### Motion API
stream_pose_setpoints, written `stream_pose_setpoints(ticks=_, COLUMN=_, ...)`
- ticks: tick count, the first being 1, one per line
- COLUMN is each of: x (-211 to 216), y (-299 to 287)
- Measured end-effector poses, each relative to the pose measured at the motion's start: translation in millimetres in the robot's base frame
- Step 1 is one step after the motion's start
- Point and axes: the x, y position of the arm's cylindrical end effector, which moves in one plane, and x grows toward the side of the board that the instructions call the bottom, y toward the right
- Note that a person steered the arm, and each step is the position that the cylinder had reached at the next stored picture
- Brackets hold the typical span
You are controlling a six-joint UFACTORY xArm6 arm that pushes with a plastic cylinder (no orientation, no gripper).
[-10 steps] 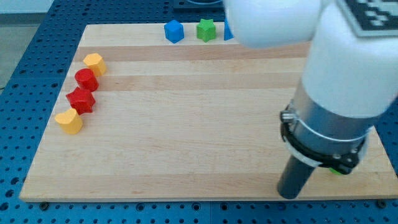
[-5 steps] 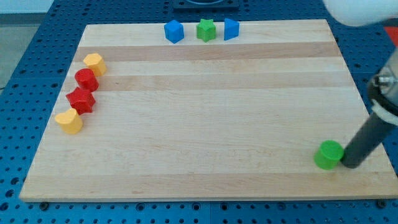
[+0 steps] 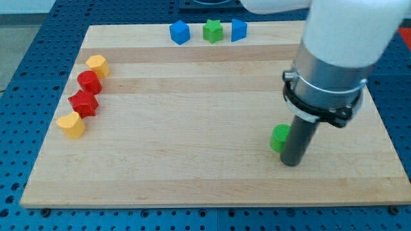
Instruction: Move the green circle right to the blue triangle
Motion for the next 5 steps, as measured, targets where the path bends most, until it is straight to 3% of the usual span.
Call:
stream_pose_setpoints(ticks=3, x=-72, y=-22)
stream_pose_setpoints(ticks=5, x=-98, y=-55)
